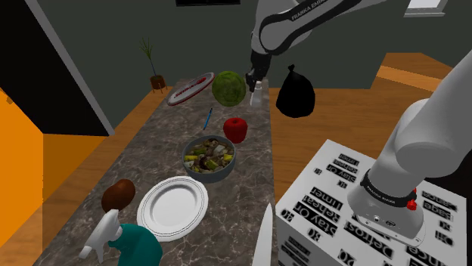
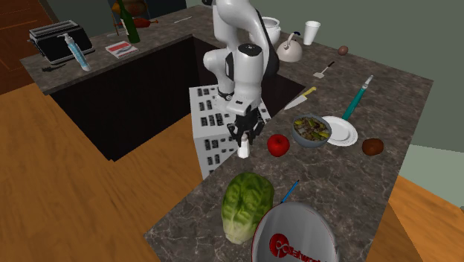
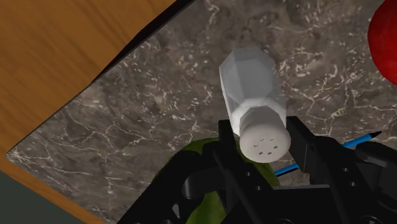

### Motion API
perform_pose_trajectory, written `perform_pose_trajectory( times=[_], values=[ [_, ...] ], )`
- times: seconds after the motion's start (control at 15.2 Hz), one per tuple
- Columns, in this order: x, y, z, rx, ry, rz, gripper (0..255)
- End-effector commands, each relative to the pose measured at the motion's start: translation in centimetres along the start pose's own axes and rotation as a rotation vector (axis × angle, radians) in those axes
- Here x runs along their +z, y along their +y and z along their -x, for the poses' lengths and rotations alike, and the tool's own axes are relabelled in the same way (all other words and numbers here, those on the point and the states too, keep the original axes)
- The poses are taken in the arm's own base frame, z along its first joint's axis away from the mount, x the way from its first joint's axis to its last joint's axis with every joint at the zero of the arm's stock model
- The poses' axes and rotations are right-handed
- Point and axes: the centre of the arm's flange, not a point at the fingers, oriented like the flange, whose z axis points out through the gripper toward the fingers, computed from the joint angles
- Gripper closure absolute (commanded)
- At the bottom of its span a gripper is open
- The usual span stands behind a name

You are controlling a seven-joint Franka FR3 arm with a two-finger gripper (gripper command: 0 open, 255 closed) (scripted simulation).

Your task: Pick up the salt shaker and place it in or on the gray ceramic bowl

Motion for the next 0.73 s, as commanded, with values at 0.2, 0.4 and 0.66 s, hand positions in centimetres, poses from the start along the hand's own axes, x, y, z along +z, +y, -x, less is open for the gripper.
perform_pose_trajectory(
  times=[0.2, 0.4, 0.66],
  values=[
    [-2.6, 0.1, -0.7, 0.0, 0.0, 0.0, 255],
    [-4.2, 0.1, -1.1, 0.0, 0.0, 0.0, 255],
    [-6.2, 0.3, -1.5, 0.0, 0.0, 0.0, 255]
  ],
)
